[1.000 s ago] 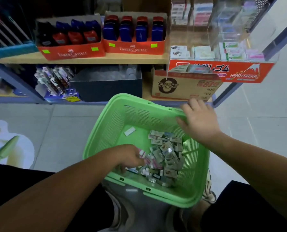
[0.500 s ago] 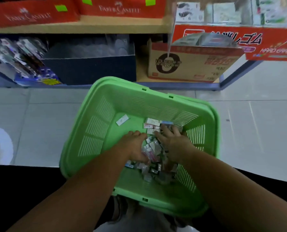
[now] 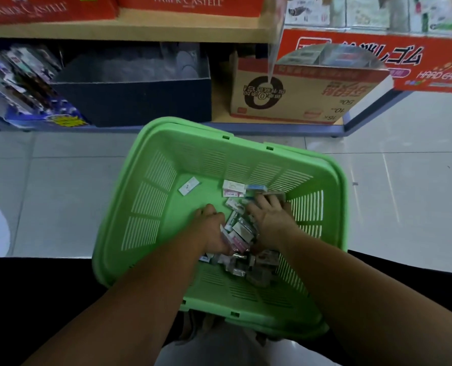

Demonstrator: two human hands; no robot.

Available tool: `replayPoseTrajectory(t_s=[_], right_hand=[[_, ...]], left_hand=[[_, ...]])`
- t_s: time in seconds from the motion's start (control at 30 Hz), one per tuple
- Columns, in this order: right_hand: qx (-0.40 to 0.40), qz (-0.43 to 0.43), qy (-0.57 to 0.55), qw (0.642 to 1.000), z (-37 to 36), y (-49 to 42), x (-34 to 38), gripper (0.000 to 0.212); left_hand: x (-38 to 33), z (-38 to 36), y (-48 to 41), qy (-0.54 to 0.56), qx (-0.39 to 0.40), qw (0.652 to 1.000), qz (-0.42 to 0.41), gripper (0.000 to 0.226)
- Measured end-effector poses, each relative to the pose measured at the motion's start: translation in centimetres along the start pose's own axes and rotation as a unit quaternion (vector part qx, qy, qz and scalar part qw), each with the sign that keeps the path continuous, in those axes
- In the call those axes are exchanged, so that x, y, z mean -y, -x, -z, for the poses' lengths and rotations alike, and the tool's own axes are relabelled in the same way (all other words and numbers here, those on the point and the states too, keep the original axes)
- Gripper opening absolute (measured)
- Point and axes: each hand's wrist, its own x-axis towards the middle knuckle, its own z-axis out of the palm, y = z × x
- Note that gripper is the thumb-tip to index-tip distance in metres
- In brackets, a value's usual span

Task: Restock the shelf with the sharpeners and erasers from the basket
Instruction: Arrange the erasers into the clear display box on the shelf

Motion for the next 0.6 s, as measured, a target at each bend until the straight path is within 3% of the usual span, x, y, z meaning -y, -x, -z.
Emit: replayPoseTrajectory(t_s=[0.17,0.33,0.5,0.6], right_hand=[[0.008,-0.019,0.007,1.0,0.7,-0.1,0.5,0.087],[0.014,-0.039,-0.013,0.999,-0.1,-0.2,0.6,0.103],[0.008,-0.06,-0.014,0.998,-1.2,0.0,1.7,0.098],[0.014,-0.054,0.011,0.998,-0.3,-0.5,1.5,0.093]], left_hand=[[-0.3,0.2,-0.1,-0.002,0.0,1.0,-0.018,0.074],[0.4,0.2,-0.5,-0.01,-0.009,1.0,-0.015,0.068],[1.2,0.5,-0.5,0.007,-0.003,0.999,-0.031,0.065],[1.0,0.3,-0.4,0.04,-0.002,0.998,-0.04,0.046]])
